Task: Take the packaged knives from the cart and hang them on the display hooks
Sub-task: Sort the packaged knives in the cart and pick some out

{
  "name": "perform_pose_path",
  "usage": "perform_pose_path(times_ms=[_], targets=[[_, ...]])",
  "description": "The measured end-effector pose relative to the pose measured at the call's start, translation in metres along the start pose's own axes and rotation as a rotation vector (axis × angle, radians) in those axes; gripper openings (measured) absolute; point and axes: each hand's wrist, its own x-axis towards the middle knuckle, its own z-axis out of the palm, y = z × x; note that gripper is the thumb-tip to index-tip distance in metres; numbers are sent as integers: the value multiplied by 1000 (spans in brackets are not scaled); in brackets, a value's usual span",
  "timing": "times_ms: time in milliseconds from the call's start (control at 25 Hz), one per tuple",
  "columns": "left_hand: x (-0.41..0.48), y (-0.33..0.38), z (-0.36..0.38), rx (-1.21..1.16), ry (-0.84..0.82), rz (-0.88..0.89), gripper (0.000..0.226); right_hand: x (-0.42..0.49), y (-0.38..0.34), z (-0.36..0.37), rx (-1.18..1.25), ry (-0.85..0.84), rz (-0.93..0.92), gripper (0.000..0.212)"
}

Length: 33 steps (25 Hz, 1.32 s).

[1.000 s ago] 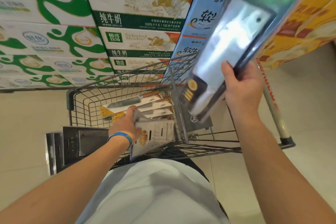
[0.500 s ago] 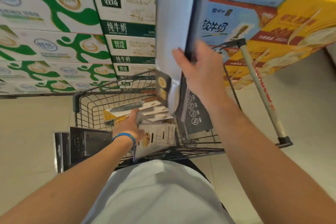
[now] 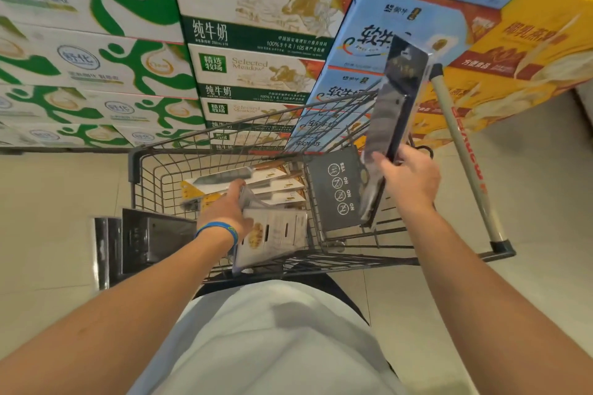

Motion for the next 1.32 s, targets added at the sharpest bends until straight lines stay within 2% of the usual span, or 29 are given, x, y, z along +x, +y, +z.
perform_pose_path(times_ms=[120,240,400,600,720,800,960,1080,1160,1240,1320], targets=[[-1,0,1,-4,-2,-5,76,-15,7,40,-1,-176,0,28],[-2,-2,1,18,7,-32,76,-29,30,84,-296,-351,-34,35],[-1,-1,-2,6,-22,-51,76,-52,54,118,-289,-425,55,40],[0,3,-4,-21,-16,-37,74,-81,52,143,-136,-431,112,45],[2,8,-2,-50,-3,-56,72,-97,68,154,-178,-681,188,39],[2,17,1,-61,0,-67,71,-92,74,159,-232,-811,147,36],[-5,42,12,-138,-59,-63,78,-77,77,151,-391,-897,30,39],[-15,64,31,-168,-83,-9,74,-83,94,134,-452,-970,14,42],[-20,75,42,-155,-70,33,72,-88,104,125,-375,-933,108,43],[-21,80,49,-157,-62,31,73,-82,107,126,-406,-923,78,38],[-22,84,53,-194,-60,10,73,-73,108,126,-507,-1060,16,38]])
